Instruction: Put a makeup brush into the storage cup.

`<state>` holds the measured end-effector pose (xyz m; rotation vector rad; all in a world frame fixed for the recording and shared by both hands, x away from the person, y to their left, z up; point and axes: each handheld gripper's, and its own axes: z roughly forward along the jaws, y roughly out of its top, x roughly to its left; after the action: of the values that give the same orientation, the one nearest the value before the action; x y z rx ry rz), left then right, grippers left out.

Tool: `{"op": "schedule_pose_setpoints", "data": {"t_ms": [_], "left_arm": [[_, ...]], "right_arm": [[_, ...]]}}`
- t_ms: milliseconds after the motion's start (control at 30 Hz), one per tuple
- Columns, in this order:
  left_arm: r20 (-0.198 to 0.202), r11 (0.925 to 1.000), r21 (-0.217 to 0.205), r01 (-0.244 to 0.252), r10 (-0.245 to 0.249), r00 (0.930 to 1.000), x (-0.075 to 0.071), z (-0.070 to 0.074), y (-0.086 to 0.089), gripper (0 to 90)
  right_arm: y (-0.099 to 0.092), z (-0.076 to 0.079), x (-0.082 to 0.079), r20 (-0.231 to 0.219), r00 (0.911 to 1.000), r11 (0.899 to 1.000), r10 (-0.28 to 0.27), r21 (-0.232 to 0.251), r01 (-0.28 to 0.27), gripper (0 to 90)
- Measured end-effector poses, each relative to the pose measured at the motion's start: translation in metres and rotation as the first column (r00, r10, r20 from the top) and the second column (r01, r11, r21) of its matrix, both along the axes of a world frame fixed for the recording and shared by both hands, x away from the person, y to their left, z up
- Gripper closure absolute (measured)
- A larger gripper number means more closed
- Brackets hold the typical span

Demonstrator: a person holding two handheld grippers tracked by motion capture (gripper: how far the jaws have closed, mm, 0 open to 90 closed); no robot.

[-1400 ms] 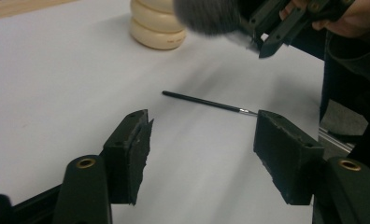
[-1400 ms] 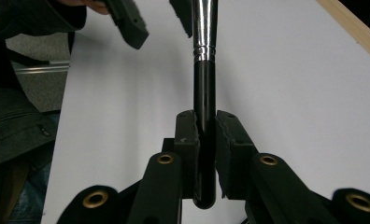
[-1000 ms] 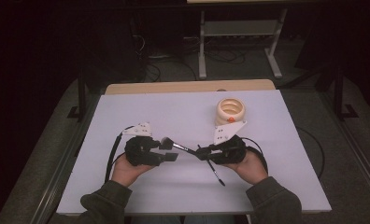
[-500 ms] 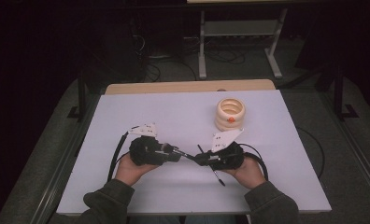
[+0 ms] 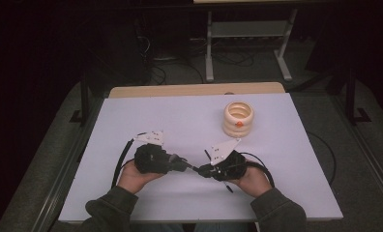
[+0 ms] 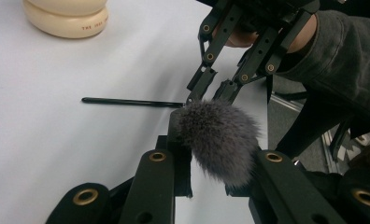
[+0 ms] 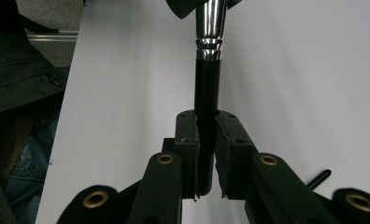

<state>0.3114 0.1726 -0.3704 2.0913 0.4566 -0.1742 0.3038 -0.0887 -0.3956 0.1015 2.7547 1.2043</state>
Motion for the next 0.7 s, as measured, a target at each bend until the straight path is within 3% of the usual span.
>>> {"op": "schedule_pose_setpoints", "data": {"t_ms": [200, 300, 400, 467, 533, 700], "left_arm": [[-0.004, 1.0000, 0.005, 0.000, 0.000, 1.0000, 0.000, -0.001, 0.000, 76.4], [0.013, 0.9999, 0.014, 0.000, 0.000, 0.9999, -0.001, 0.001, 0.001, 76.6], [0.015, 0.9997, 0.023, -0.004, 0.003, 0.9999, -0.001, 0.004, 0.001, 76.6], [0.039, 0.9981, 0.062, 0.000, -0.003, 0.9992, -0.001, 0.007, 0.000, 76.7], [0.042, 0.9975, 0.070, -0.004, 0.001, 0.9991, -0.002, 0.009, -0.002, 76.6], [0.075, 0.9895, 0.144, -0.006, -0.005, 0.9972, -0.005, 0.012, -0.009, 76.7]], "right_arm": [[0.002, -0.001, 0.000, -0.012, 0.9999, 1.000, -0.003, -0.003, 0.003, 78.9], [0.004, -0.001, 0.000, 0.011, 0.9999, 1.000, -0.001, -0.012, 0.001, 78.5], [0.005, -0.001, -0.001, 0.004, 0.9998, 1.000, -0.017, -0.001, 0.017, 76.6], [0.006, 0.000, 0.002, -0.017, 0.9993, 0.999, -0.033, 0.004, 0.033, 67.6], [0.006, 0.001, 0.003, -0.038, 0.9981, 0.999, -0.048, 0.000, 0.048, 65.4], [0.015, 0.004, -0.001, -0.013, 0.9975, 0.997, -0.069, -0.035, 0.068, 63.1]]}}
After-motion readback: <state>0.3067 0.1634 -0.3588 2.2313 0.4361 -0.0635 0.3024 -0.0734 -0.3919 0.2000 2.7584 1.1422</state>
